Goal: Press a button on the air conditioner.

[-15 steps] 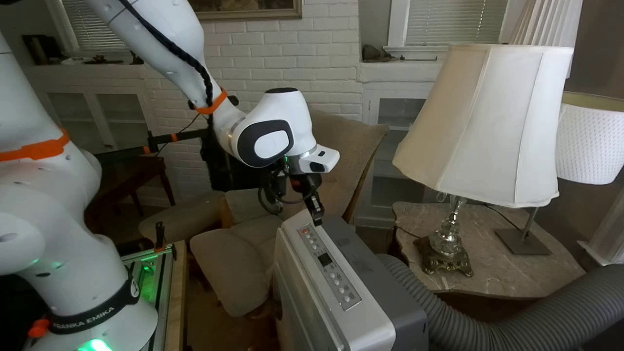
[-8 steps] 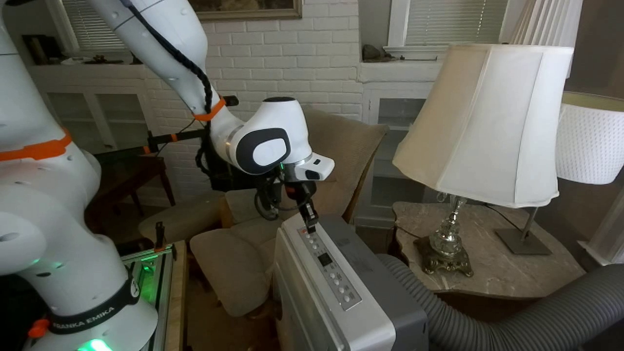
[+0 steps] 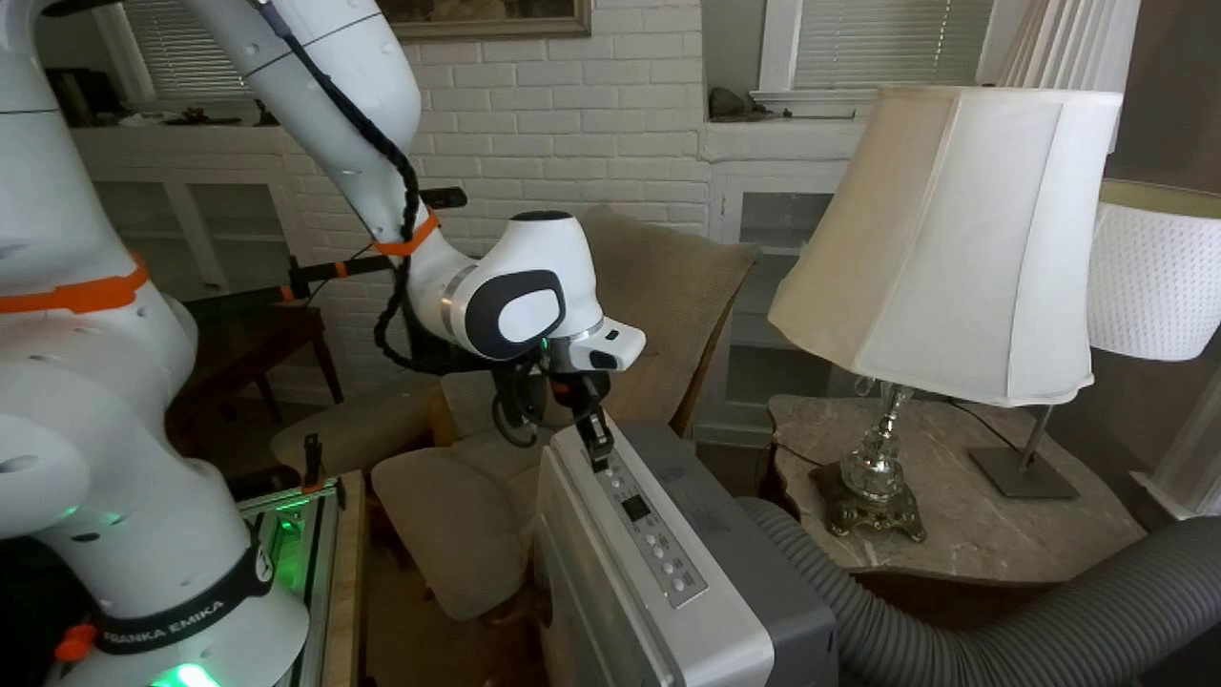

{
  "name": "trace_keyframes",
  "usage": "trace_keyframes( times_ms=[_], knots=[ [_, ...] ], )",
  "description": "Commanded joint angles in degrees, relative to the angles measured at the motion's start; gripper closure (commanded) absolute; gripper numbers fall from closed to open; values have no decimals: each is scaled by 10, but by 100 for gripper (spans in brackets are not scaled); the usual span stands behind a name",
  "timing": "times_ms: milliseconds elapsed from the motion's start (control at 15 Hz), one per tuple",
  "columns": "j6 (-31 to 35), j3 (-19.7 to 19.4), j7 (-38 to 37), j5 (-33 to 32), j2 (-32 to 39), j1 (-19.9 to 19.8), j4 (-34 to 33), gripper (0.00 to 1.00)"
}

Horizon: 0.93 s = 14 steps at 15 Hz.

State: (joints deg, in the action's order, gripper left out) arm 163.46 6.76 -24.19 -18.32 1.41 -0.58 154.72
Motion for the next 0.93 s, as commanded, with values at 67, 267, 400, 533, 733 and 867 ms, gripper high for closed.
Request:
trace_keyframes(
  times_ms=[67,267,400,533,733,867],
  knots=[
    [30,-5,-37,-44,26,-1,5,100],
    [51,-5,-33,-55,34,1,10,100],
    [87,-6,-28,-65,44,1,13,100],
    [107,-12,-35,-83,51,3,12,100],
    [126,-25,-38,-107,64,6,8,100],
    [136,-34,-37,-116,74,7,4,100]
  ],
)
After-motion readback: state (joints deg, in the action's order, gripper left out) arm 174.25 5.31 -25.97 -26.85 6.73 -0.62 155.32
